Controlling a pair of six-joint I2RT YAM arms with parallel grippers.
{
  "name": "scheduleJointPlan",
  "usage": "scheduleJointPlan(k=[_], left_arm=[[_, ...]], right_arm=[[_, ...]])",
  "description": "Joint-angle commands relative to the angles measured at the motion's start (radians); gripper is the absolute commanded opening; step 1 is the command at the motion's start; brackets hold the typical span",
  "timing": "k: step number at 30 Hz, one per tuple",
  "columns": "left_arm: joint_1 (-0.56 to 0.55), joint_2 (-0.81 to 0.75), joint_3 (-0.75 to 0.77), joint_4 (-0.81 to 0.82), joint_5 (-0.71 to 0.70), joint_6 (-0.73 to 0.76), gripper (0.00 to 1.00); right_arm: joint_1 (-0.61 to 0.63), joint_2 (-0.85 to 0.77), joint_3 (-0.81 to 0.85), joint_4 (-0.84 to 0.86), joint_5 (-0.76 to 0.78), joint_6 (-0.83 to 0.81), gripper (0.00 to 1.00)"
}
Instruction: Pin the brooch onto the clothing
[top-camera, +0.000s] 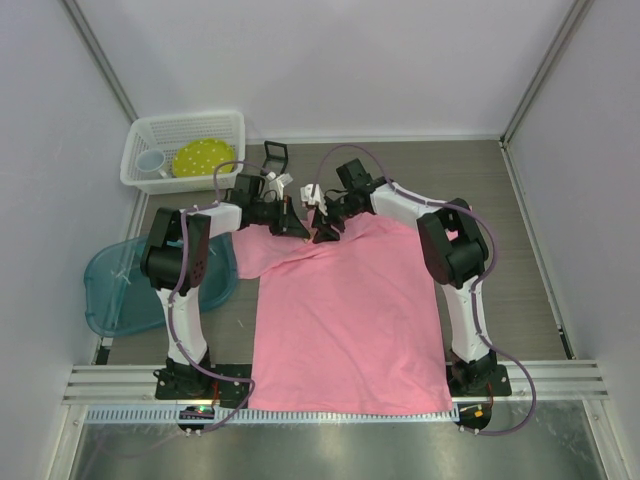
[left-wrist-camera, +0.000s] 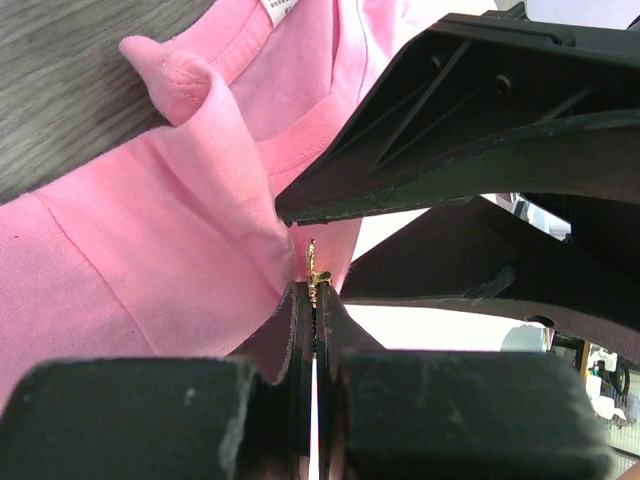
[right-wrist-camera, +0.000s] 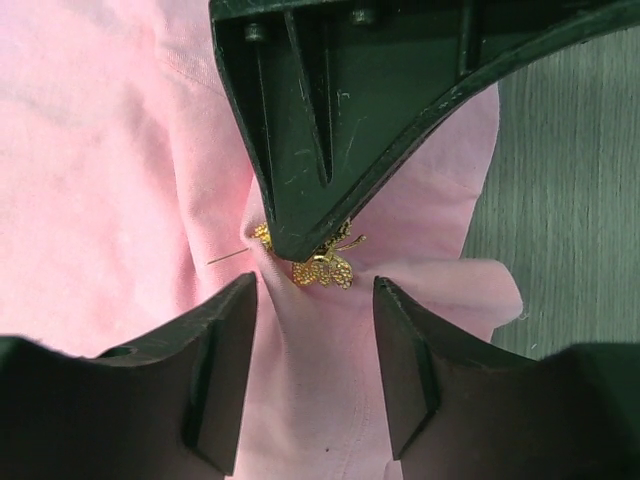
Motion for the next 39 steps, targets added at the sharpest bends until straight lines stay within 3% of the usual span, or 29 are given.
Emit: scheduleJointPlan(k=[1,9,13,18,22,26,31,39], left_arm=[[0.003,-0.036,-0.001,0.033,0.045,0.026,0.00],[0.002,-0.039,0.001,0.036,0.068,0.034,0.00],[-0.001,-0.040,-0.002,0.036,0.074,0.040,0.00],[-0.003,-0.040,-0.004,0.036,0.072,0.046,0.00],[-0.001,-0.040,-0.002,0.036,0.074,0.048,0.06],[-0.002,-0.037,-0.004,0.036,0.091,0.048,0.06],[-0.002,-0.042,-0.013,0.082,0.106,0.060,0.02],[-0.003,-0.022,-0.008,0.069,0.160,0.108,0.00]], right_arm=[[-0.002,0.004,0.040,0.002,-0.041,0.012,0.51],[-0.002,0.017,0.043,-0.001,-0.050,0.014,0.44],[0.000,0.021,0.047,-0.003,-0.061,0.014,0.25],[-0.002,0.024,0.054,-0.010,-0.061,0.014,0.11],[-0.002,0.021,0.055,-0.021,-0.065,0.012,0.01],[-0.002,0.015,0.055,-0.039,-0.077,0.014,0.01],[0.000,0.009,0.055,-0.059,-0.091,0.014,0.31],[-0.003,0.015,0.074,-0.059,-0.107,0.025,0.43]])
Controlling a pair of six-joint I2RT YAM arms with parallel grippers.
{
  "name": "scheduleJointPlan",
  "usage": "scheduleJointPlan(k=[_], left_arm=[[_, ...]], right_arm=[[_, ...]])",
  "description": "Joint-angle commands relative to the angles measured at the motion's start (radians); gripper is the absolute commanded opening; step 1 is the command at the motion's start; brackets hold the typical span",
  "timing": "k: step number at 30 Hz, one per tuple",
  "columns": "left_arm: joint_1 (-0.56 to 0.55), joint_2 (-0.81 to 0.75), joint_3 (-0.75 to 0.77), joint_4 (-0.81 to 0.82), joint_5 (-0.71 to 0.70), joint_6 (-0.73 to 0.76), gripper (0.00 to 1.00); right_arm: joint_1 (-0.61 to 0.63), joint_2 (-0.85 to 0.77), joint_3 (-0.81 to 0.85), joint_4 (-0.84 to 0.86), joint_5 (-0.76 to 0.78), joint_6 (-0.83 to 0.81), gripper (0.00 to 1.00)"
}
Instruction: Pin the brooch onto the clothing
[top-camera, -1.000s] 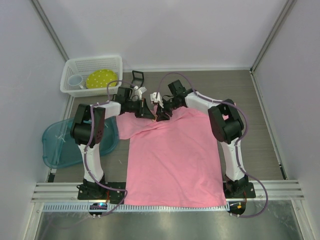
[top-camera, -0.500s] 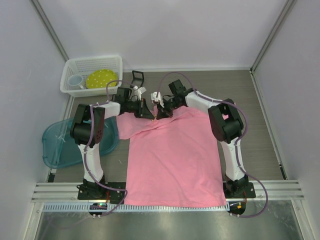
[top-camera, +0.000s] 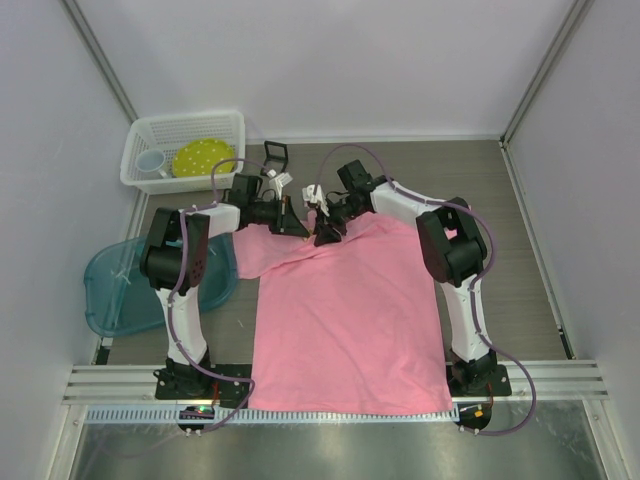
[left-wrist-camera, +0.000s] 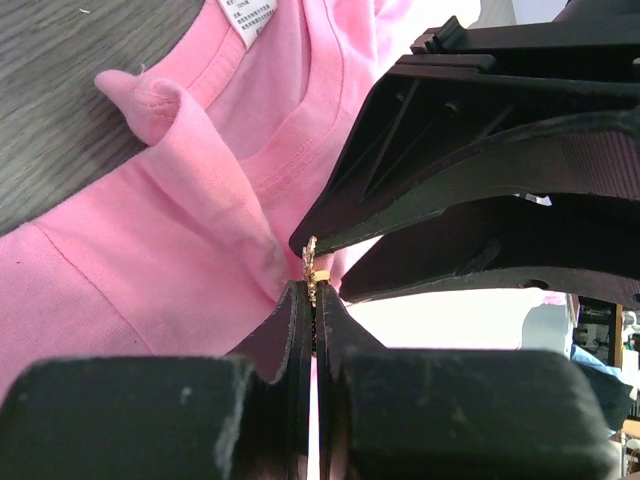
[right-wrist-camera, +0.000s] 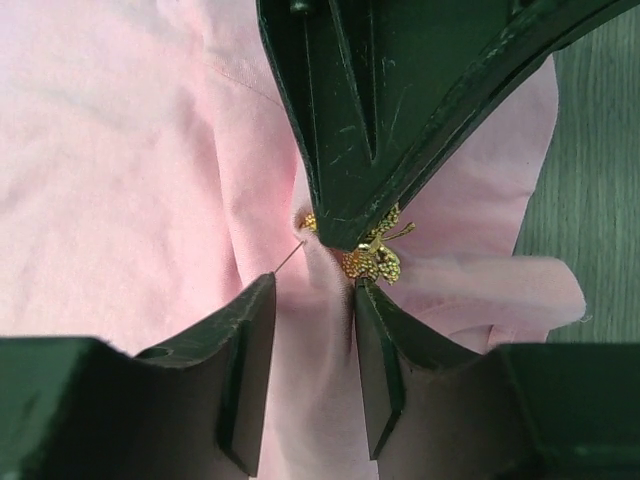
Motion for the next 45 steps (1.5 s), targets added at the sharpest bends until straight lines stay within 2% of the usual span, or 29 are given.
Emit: scheduleJointPlan(k=[1,8,14,20,26,31,32,34,35,37,43,45], left_arm=[[-0.008,-0.020,0.002,0.022,0.101,0.042,0.00],[-0.011,-0.026,-0.004,0.013,0.123,0.083,0.00],[-0.013,-0.031,-0.007,-0.001,0.126,0.108,0.00],[-0.014,-0.023,0.002,-0.043,0.131,0.137,0.00],[-0.015,-0.013,0.014,-0.069,0.126,0.155,0.00],[-0.018,-0.006,0.026,-0.084,0.127,0.161,0.00],[-0.018,-0.005,0.026,-0.086,0.127,0.163,0.00],[-0.018,-0.003,0.033,-0.086,0.127,0.164,0.00],[-0.016,-0.002,0.036,-0.087,0.127,0.164,0.00],[-0.018,0.003,0.042,-0.090,0.131,0.166,0.01],[-0.013,-0.011,0.045,-0.089,0.112,0.161,0.18],[-0.004,-0.025,0.024,-0.043,0.106,0.141,0.22]], right_arm=[[0.005,-0.005,0.053,0.023,-0.042,0.005,0.44],[0.005,0.010,0.068,0.024,-0.019,0.025,0.47],[-0.004,0.026,0.085,0.024,-0.016,0.057,0.39],[-0.006,0.026,0.085,0.023,-0.036,0.062,0.43],[-0.004,0.013,0.076,0.023,-0.075,0.060,0.43],[-0.004,0.010,0.071,0.023,-0.086,0.055,0.31],[-0.004,0.010,0.069,0.021,-0.088,0.057,0.25],[-0.004,0.010,0.069,0.020,-0.088,0.055,0.19],[-0.004,0.012,0.069,0.014,-0.088,0.052,0.10],[-0.004,0.010,0.068,0.006,-0.091,0.046,0.01],[-0.007,0.001,0.056,-0.003,-0.085,0.054,0.01],[-0.007,-0.005,0.050,-0.005,-0.083,0.057,0.01]])
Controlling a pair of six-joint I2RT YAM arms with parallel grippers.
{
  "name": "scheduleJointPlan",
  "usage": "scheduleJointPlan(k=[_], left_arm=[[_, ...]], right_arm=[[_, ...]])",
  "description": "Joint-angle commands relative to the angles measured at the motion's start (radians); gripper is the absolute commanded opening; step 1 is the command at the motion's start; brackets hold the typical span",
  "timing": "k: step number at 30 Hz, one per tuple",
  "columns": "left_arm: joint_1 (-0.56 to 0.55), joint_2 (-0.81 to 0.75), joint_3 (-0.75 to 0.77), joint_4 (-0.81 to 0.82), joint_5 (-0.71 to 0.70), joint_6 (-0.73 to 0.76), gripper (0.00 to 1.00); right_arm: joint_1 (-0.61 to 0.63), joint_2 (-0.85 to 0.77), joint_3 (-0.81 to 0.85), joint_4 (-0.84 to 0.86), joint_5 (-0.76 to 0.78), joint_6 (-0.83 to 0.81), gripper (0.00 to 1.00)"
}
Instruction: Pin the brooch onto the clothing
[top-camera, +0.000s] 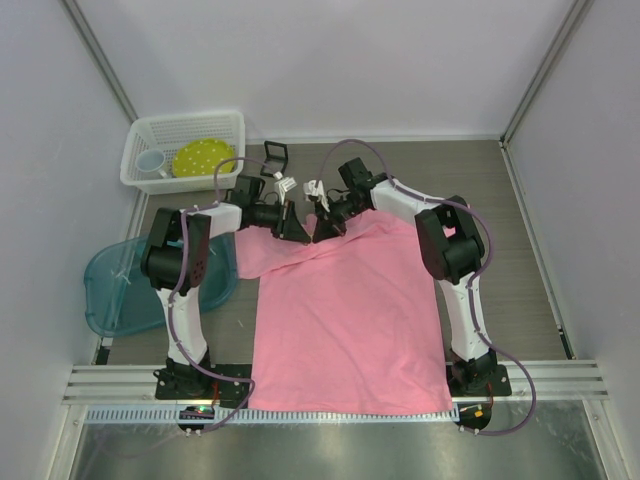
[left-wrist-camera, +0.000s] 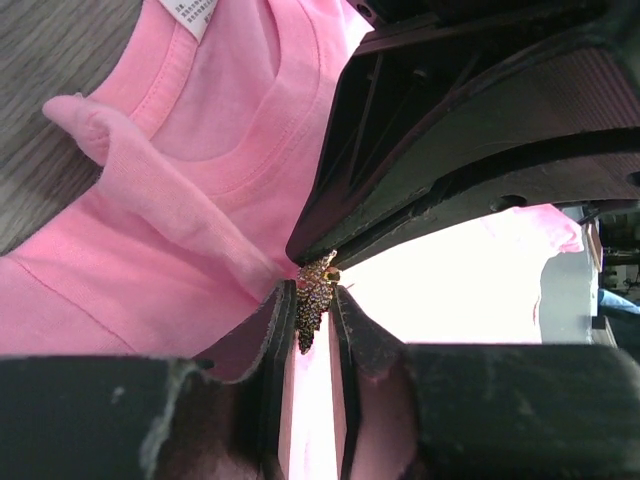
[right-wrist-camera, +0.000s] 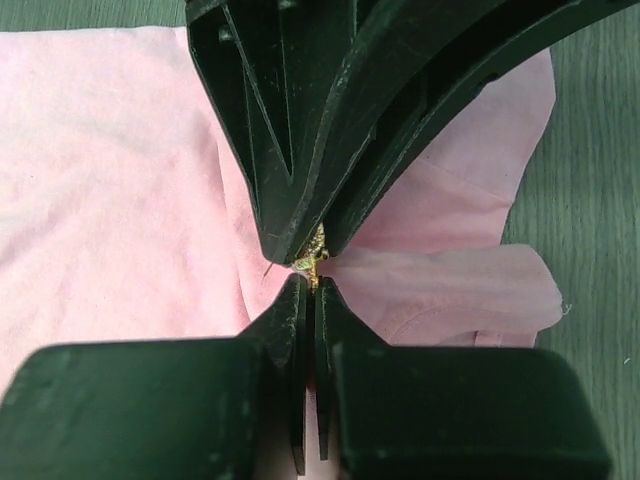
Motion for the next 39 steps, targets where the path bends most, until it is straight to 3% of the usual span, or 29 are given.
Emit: scheduleJointPlan(k=[1,7,9,17,18,20,21,22,24,29,39], left_arm=[[0.020,-0.046,0.001,0.066,0.026,-0.081,0.23],[0.081,-0.118,-0.160,0.540,0.029,-0.339,0.38],[0.094,-0.147,-0.193,0.588,0.038,-0.378,0.40],[0.120,-0.216,-0.255,0.629,0.055,-0.284,0.43],[0.123,-0.239,-0.263,0.614,0.052,-0.242,0.43],[0.127,-0.277,-0.238,0.376,0.045,-0.095,0.42],[0.120,-0.309,-0.211,0.244,0.046,0.122,0.42],[0.115,-0.325,-0.148,-0.009,0.043,0.247,0.41],[0.106,-0.342,-0.112,-0.166,0.010,0.392,0.40],[0.103,-0.359,-0.183,-0.063,-0.059,0.408,0.44],[0.045,-0.279,-0.091,-0.073,-0.034,0.425,0.48]], right_arm=[[0.005,-0.038,0.005,0.028,-0.016,-0.014,0.01],[-0.003,-0.036,0.006,0.029,-0.024,0.018,0.01],[-0.007,-0.034,0.011,0.029,-0.032,0.029,0.01],[-0.015,-0.011,0.046,0.031,-0.055,0.136,0.01],[-0.015,-0.011,0.051,0.029,-0.052,0.151,0.01],[-0.016,-0.010,0.052,0.031,-0.043,0.194,0.01],[-0.016,-0.008,0.051,0.031,-0.043,0.209,0.01],[-0.016,-0.004,0.052,0.036,-0.044,0.231,0.01],[-0.016,-0.001,0.055,0.043,-0.053,0.285,0.01],[-0.016,-0.018,0.019,0.138,-0.046,0.380,0.01],[-0.015,-0.062,-0.052,0.218,-0.062,0.493,0.01]])
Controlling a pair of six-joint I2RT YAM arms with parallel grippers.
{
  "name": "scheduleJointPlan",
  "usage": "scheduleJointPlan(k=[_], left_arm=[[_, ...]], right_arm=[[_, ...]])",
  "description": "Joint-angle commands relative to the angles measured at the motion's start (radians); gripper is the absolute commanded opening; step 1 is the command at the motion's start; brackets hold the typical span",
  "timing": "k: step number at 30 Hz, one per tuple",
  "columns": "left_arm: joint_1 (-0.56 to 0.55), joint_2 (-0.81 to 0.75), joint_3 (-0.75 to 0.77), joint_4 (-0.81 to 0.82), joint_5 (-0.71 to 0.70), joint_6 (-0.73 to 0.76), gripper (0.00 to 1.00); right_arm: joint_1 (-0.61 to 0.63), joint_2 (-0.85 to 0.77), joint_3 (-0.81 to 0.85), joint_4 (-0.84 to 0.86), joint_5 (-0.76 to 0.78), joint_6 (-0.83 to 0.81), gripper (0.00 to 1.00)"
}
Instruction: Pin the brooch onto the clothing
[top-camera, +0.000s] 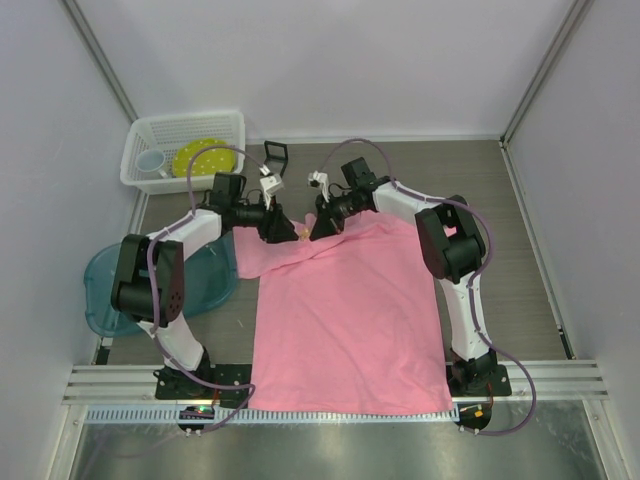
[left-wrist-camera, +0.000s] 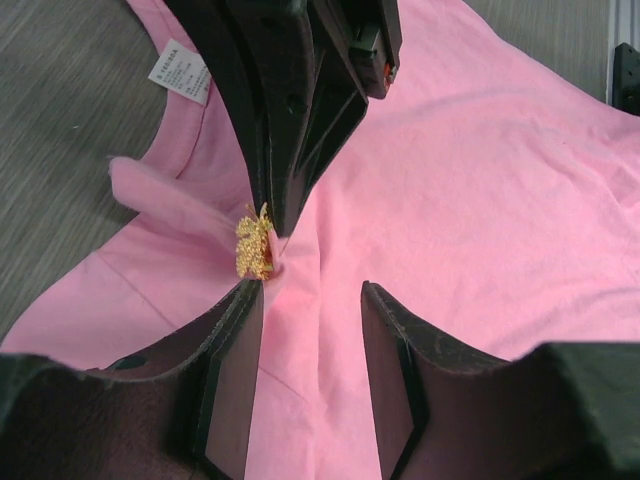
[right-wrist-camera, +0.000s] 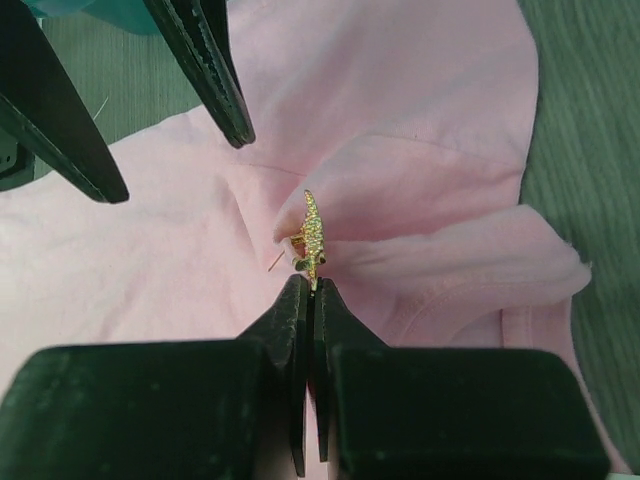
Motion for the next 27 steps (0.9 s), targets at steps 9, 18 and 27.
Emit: scheduleJointPlan(k=[9,18,27], left_arm=[[-0.029,-0.003,0.037,-0.082,0.015,0.080,0.50],[-0.040,0.062,0.140,-0.134,-0.016,0.057,0.51],[-0.064,0.071,0.117,-0.102,0.002,0.034,0.43]], right_arm=[[0.000,-0.099,-0.033,0.024,-0.091,0.047,0.01],[0.015,-0.128,-0.016,-0.046,-0.086,-0.051,0.01],[0.015,-0.131,-0.001,-0.061,-0.091,-0.063,0.01]])
